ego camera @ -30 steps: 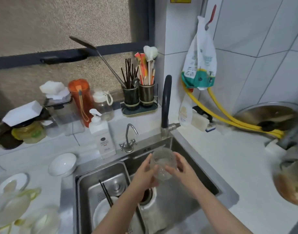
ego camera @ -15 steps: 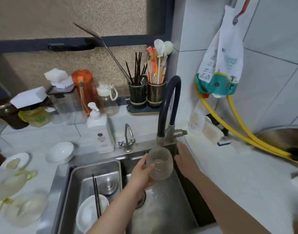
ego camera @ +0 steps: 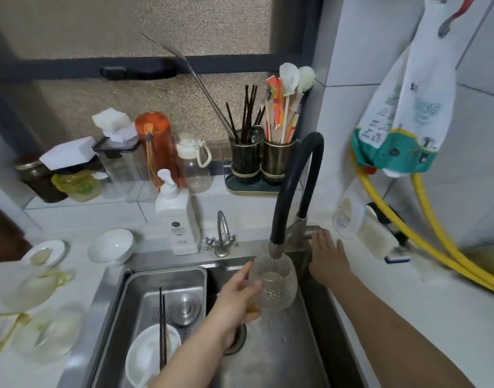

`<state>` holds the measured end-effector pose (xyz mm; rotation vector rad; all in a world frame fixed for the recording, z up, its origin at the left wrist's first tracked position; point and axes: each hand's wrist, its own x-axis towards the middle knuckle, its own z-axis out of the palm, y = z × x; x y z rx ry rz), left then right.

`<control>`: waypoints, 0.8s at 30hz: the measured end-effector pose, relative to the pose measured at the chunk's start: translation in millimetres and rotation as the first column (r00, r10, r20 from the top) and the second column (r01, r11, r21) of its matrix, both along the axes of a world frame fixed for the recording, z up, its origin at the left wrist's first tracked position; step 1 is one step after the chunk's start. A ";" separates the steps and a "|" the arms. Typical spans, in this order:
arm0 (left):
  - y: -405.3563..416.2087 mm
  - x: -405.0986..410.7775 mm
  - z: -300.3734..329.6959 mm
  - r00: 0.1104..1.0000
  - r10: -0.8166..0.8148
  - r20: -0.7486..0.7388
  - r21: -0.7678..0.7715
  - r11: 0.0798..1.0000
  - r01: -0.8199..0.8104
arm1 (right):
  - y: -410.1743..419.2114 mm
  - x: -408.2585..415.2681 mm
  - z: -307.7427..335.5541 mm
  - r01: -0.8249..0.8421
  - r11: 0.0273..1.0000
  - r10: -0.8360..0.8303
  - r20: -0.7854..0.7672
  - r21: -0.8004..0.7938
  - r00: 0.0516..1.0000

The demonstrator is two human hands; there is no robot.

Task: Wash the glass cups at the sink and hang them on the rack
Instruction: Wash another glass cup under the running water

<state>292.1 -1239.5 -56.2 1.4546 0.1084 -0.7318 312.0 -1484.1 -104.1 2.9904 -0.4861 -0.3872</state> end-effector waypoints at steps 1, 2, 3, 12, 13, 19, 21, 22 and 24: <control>-0.5 0.4 -0.5 1.000 -0.006 0.005 0.000 1.000 0.006 | -3.3 -0.6 0.9 -0.006 1.000 0.006 -0.016 -0.017 1.000; -0.6 1.2 -0.9 1.000 -0.008 0.009 0.007 1.000 0.008 | -5.9 -0.4 0.4 -0.006 1.000 0.005 -0.037 -0.024 0.999; -1.0 1.9 -1.1 1.000 -0.011 0.009 0.016 1.000 0.011 | -8.7 -0.2 -0.7 -0.001 1.000 0.000 -0.051 -0.029 0.999; -6.4 5.5 -0.8 1.000 -0.019 -0.013 0.019 1.000 0.019 | -16.3 -2.9 -10.5 0.010 1.000 -0.010 -0.033 -0.007 0.999; -7.0 5.3 -0.9 1.000 -0.016 -0.017 0.013 1.000 0.016 | -17.0 -2.8 -10.0 0.015 1.000 -0.014 -0.029 0.008 0.999; -4.5 6.5 -3.5 1.000 -0.021 -0.016 0.012 1.000 0.021 | -19.9 1.8 -11.2 0.062 0.987 -0.065 0.013 0.149 0.998; -3.9 6.2 -3.7 1.000 -0.024 -0.014 0.011 1.000 0.024 | -20.8 1.2 -11.5 0.061 0.985 -0.065 0.021 0.161 0.998; -3.5 6.1 -4.3 1.000 -0.024 -0.015 0.012 1.000 0.024 | -21.1 0.8 -11.2 0.060 0.984 -0.065 0.025 0.167 0.998; -3.4 5.9 -5.7 1.000 -0.026 -0.017 0.014 1.000 0.026 | -21.2 0.1 -11.4 0.054 0.983 -0.061 0.031 0.176 0.998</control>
